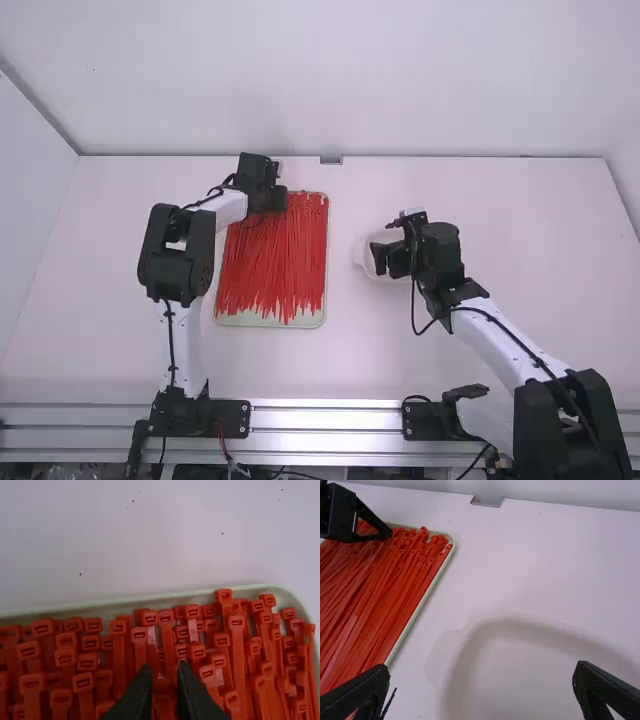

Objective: Fasten the cable tie

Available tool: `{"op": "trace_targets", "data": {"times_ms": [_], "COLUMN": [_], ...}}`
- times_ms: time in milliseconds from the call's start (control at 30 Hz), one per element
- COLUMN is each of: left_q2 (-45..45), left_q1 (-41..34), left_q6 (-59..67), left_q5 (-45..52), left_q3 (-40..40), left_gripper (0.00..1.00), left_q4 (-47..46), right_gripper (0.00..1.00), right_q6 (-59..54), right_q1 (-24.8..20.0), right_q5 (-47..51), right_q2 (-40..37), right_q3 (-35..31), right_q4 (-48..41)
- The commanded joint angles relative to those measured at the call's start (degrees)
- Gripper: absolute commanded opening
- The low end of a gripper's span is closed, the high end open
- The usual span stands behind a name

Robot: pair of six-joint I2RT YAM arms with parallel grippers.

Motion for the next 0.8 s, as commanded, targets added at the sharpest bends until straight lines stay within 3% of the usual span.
{"op": "trace_targets", "data": {"times_ms": [0, 433, 767], "left_q2": [0.7, 0.7, -0.9], "left_q1": [-0.2, 0.5, 0.9], "left_q6": [-0.1, -0.5, -2.1], "left_q5": [-1.0, -0.3, 1.0], "left_q3": [0.9, 1.4, 11.5], "left_gripper": [0.11, 0.02, 0.02], "left_q4": [-0.5, 0.4, -8.2], "right_gripper": [0.98, 0.98, 0.98], "right_q6": [0.0, 0.0, 0.0], "right_q1": [0.1, 0.0, 0.0], "right_q5": [-0.1, -0.1, -0.1], "right_q2": [0.4, 0.4, 0.4], "right_q3": [1.7, 1.7, 1.7], "right_q4": [-0.1, 0.0, 0.1]}}
